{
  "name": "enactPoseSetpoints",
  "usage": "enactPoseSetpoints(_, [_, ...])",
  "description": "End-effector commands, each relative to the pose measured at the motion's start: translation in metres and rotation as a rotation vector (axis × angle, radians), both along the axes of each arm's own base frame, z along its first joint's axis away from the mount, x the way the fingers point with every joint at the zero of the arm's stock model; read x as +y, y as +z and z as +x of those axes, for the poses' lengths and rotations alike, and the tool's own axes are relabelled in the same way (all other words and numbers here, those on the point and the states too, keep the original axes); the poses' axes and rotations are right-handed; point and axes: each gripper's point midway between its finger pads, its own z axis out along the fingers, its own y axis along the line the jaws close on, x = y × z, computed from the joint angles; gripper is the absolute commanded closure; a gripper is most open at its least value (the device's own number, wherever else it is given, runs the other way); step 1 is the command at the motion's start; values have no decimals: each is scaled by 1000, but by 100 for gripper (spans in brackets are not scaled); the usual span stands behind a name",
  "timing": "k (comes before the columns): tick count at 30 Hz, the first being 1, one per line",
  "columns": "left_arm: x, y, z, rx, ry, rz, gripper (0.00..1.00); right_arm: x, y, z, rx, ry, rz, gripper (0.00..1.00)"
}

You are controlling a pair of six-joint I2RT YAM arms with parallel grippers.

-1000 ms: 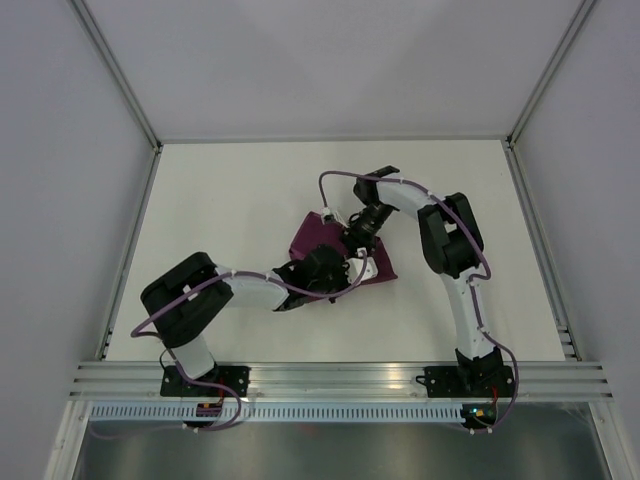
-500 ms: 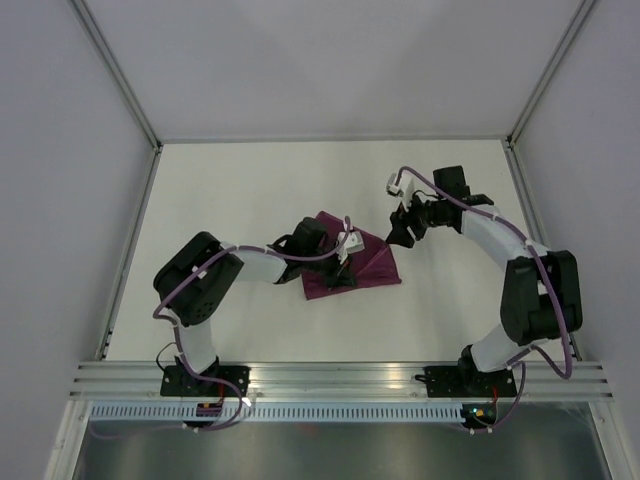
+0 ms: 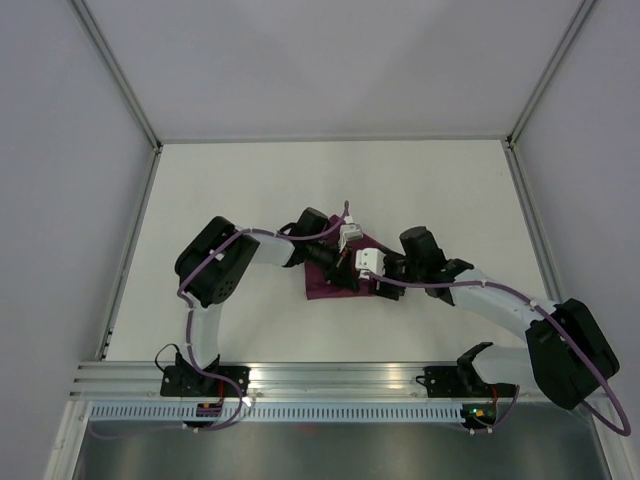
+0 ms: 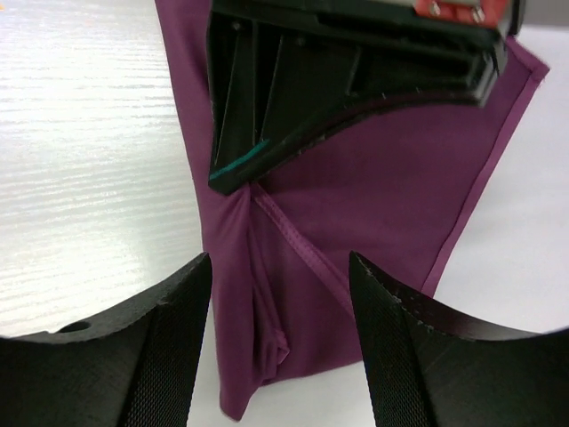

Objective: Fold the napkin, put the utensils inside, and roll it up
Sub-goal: Roll the napkin with the utensil

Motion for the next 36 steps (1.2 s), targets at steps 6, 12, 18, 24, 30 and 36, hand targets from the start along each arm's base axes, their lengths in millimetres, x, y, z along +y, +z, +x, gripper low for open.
enactPoseSetpoints(6, [39,-67,-42,262,34,279,98,24,-3,-4,-207,74,-65,31])
enactPoseSetpoints(12, [40,-70,-40,283,44,299,98,34,-17,-20,-231,117,-107,32])
enactPoseSetpoints(18, [40,-72,-39,297,49,309,98,36,-39,-29,-215,145,-173,40])
enactPoseSetpoints(24, [40,-72,-36,294,50,315,98,38,-44,-35,-206,174,-202,40])
enactPoseSetpoints(30, [41,-71,-35,305,44,315,98,32,-63,-41,-133,221,-299,55])
enactPoseSetpoints(36, [43,-66,-28,303,63,307,88,21,-81,-50,-58,251,-384,76])
